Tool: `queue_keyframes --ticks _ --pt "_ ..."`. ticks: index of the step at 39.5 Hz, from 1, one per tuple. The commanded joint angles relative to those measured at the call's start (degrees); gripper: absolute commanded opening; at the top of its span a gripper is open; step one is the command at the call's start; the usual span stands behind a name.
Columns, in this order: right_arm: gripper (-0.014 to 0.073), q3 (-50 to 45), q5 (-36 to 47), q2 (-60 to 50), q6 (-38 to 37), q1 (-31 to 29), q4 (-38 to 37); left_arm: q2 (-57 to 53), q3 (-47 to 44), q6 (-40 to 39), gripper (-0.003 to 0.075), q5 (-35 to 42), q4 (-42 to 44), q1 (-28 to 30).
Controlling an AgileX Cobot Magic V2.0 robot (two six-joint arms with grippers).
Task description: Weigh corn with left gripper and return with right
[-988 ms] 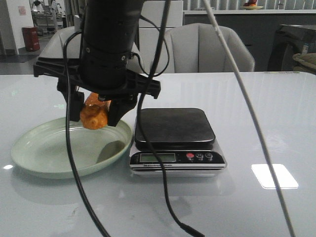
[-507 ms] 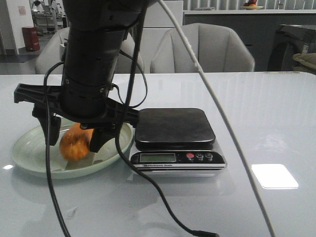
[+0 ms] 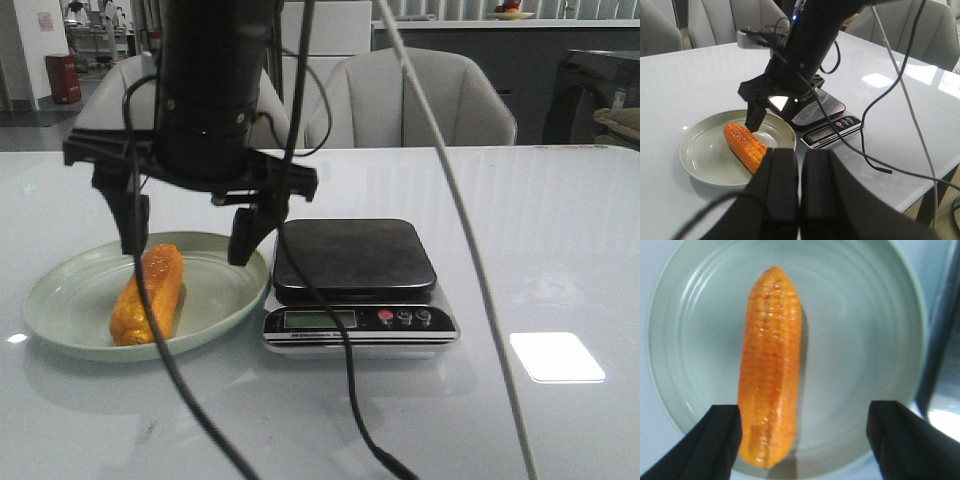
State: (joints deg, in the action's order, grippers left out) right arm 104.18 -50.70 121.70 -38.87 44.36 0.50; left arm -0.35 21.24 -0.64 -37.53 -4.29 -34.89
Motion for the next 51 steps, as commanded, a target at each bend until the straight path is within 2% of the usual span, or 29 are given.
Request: queue_keyframes --ticks 1,4,16,23,28,33,45,51 --pt "0.0610 2.2 -4.2 -6.9 10.9 -2.9 4.3 -1.0 1.5 -0.1 0.0113 4.8 -0.1 -0.5" --pt "0.0610 2.2 -7.4 -8.6 18.1 -5.0 7.1 -1.0 1.5 -0.1 0.0113 4.8 -0.1 -0.5" --pt "0.0610 1.7 -16.0 -14.2 34.1 -12.5 8.3 -1.0 1.5 -0.1 0.0113 4.8 -0.1 -0.5" --pt "0.0610 -3.2 -15.9 -19.5 40.8 -17.4 10.8 -1.0 1.5 -0.1 0.0113 4.8 -0.1 -0.5" --pt "0.0610 -10.2 -13.0 -25.0 45.7 -20.9 15.1 -1.0 1.5 -0.1 0.0113 4.8 -0.1 -0.5" --pt "0.0610 -19.7 -6.9 -32.6 48.6 -22.6 15.7 -1.0 1.5 -0.1 0.0113 4.8 -0.1 -0.5" --pt "0.0610 -40.7 10.5 -52.3 48.6 -22.8 16.0 -1.0 1.5 -0.1 0.0113 4.8 -0.1 -0.5" --pt "0.0610 -49.8 16.2 -61.9 48.6 -22.8 16.0 -1.0 1.5 -0.1 0.0113 4.8 -0.1 -0.5"
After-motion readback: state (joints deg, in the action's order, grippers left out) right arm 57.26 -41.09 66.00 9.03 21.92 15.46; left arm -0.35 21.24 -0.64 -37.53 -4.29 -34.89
